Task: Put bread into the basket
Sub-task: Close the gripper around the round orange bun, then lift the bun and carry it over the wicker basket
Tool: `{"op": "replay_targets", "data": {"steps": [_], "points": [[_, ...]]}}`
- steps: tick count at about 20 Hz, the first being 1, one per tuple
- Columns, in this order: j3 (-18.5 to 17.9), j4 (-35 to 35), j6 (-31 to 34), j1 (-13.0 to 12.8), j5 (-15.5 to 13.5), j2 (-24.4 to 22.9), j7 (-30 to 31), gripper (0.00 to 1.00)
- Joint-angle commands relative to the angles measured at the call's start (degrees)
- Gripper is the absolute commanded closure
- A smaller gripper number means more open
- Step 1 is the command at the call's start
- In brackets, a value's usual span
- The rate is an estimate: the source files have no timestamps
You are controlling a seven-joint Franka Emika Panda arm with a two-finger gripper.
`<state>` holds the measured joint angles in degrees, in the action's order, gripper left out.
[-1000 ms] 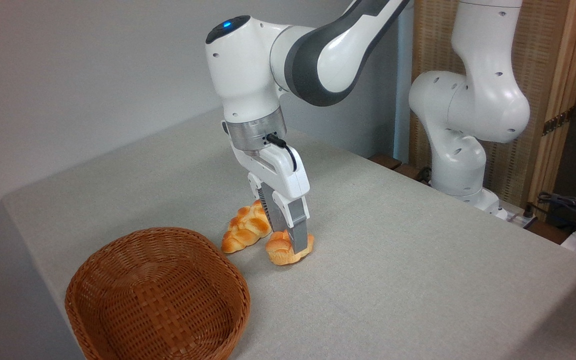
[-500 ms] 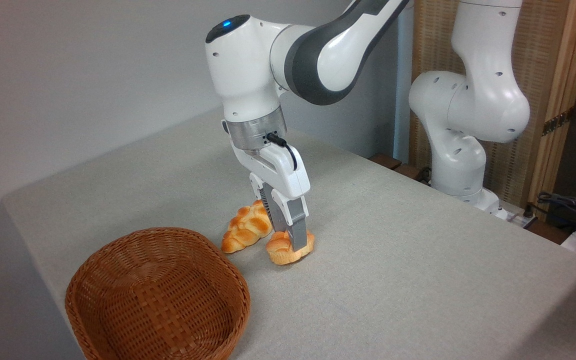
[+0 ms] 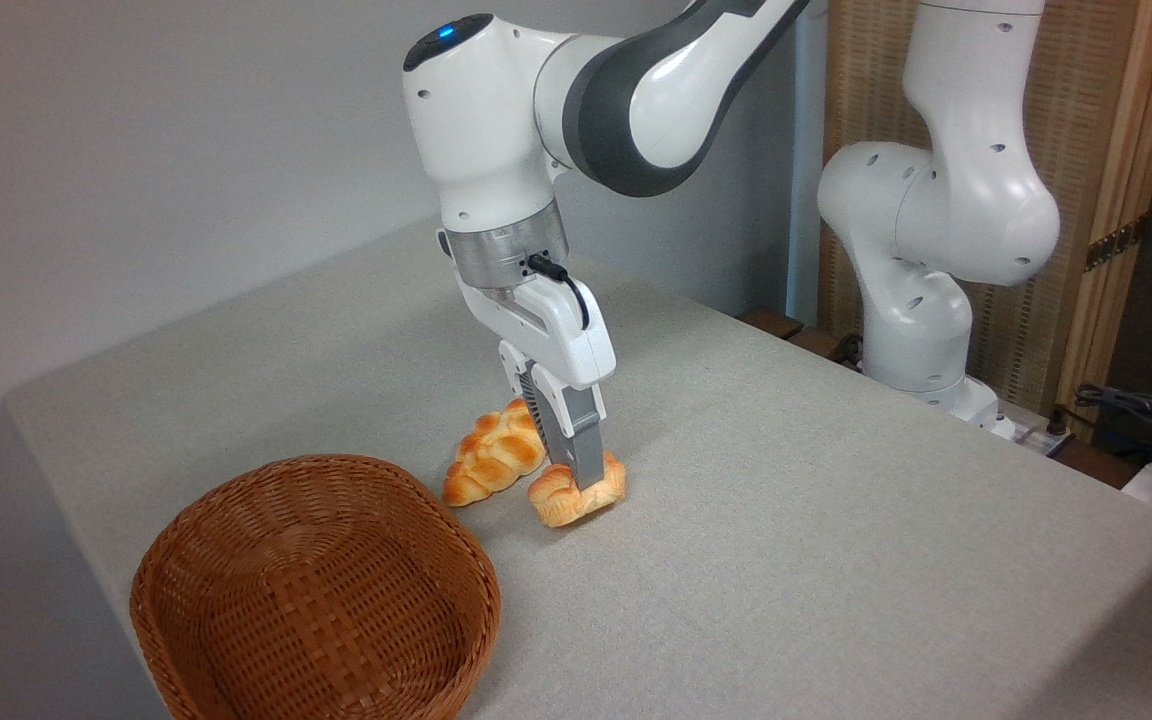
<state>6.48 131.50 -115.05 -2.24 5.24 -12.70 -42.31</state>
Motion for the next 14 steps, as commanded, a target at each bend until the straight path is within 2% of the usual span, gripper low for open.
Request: {"op": "replay_targets", "data": {"steps": [1, 3, 9, 12, 14], "points": [[-0.1, -0.9, 1.5, 0.0, -0.1, 0.1, -0.1, 0.73], [-0.1, -1.0, 1.5, 0.0, -0.1, 0.0, -0.1, 0.74], [-0.1, -3.4, 1.5, 0.0, -0.1, 0.0, 1.4, 0.87], [-0.1, -5.2, 2.8, 0.0, -0.1, 0.1, 1.4, 0.89], [-0.2, -7.7, 5.1, 0.0, -0.1, 0.6, 0.8, 0.97]]}}
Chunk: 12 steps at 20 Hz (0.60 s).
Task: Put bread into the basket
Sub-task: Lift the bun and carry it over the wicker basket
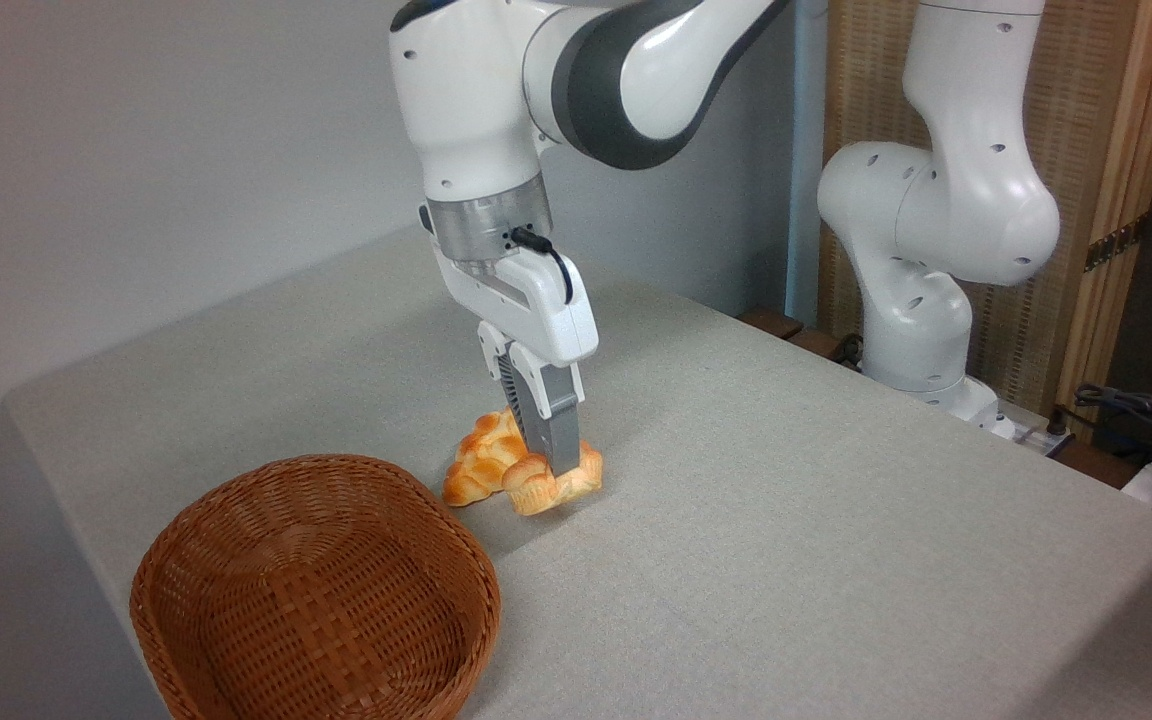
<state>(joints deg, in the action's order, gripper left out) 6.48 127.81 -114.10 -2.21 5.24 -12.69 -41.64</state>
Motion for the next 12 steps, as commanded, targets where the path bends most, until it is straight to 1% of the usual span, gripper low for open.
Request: {"op": "replay_targets", "data": {"steps": [1, 6, 9, 12], "points": [[-0.3, -5.3, 5.1, 0.0, -0.1, 1.1, 0.2, 0.98], [-0.9, -14.6, 11.9, -0.1, 0.0, 4.8, -0.5, 0.98], [-2.3, -20.8, 11.6, 0.0, -0.1, 8.5, -0.7, 0.97], [-3.6, -27.9, 11.0, 0.0, -0.5, 14.6, -0.7, 0.97]]}}
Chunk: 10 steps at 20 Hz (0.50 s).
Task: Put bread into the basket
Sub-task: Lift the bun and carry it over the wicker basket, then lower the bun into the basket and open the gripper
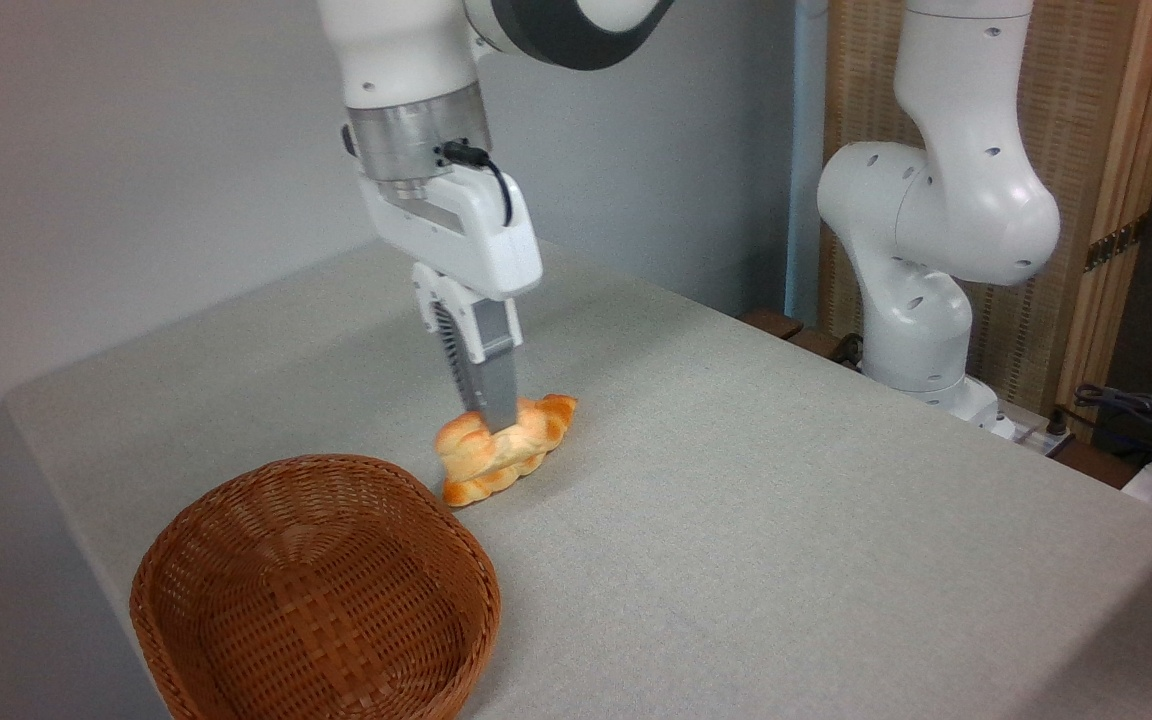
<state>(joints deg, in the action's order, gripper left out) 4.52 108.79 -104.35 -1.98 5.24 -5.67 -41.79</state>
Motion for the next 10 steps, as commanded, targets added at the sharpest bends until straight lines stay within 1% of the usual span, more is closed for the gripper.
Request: {"op": "replay_targets", "data": {"steps": [1, 3, 5, 6, 7, 8, 9, 10], "points": [[-1.7, -11.0, 1.0, -0.2, -1.0, 9.7, -0.4, 0.97], [-1.7, -13.8, -1.7, 0.0, -1.1, 13.0, 0.0, 0.97], [-2.1, -14.0, -7.8, 0.2, -1.7, 14.6, 0.3, 0.96], [-2.1, -14.0, -10.1, 0.3, -2.9, 15.2, 0.5, 0.95], [-2.4, -14.0, -11.5, 1.2, -4.4, 15.7, 0.6, 0.93], [-2.4, -14.0, -12.4, 1.4, -5.4, 16.3, 0.7, 0.88], [-2.4, -14.0, -13.1, 1.5, -5.4, 16.9, 0.4, 0.82], [-2.4, -14.0, -13.2, 1.5, -5.2, 17.5, 0.2, 0.65]]}}
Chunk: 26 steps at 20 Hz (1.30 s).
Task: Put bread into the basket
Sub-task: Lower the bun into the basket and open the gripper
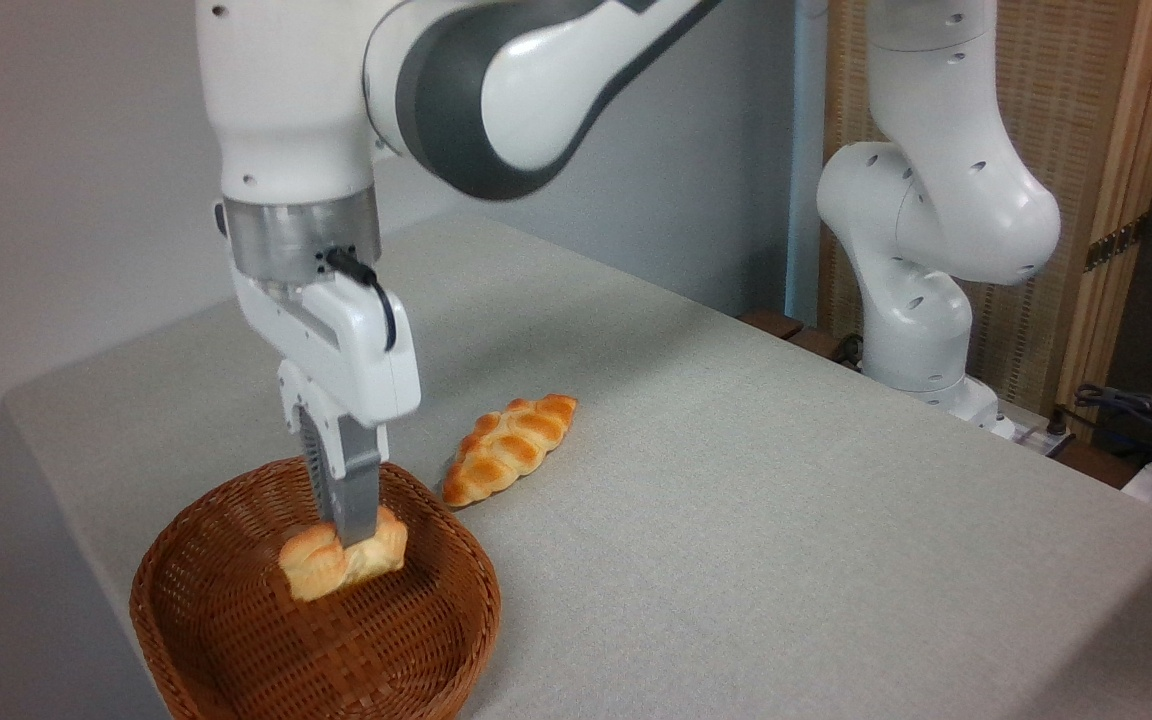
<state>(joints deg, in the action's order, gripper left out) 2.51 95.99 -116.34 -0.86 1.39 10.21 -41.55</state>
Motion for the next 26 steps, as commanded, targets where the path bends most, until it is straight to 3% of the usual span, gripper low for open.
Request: {"op": "replay_targets", "data": {"steps": [1, 5, 8, 22, 26], "points": [[-0.4, -1.2, -1.2, 0.4, -0.9, 2.6, -0.3, 0.45], [-0.4, -1.0, -1.3, 0.7, 4.6, 4.2, -0.5, 0.31], [-0.4, -1.1, -2.5, 0.8, 6.6, 5.5, 0.2, 0.0], [-0.1, -1.2, -2.2, 1.7, 4.6, 4.3, 1.4, 0.0], [0.0, -1.2, -0.4, 2.0, 2.4, 1.8, 1.6, 0.0]]}}
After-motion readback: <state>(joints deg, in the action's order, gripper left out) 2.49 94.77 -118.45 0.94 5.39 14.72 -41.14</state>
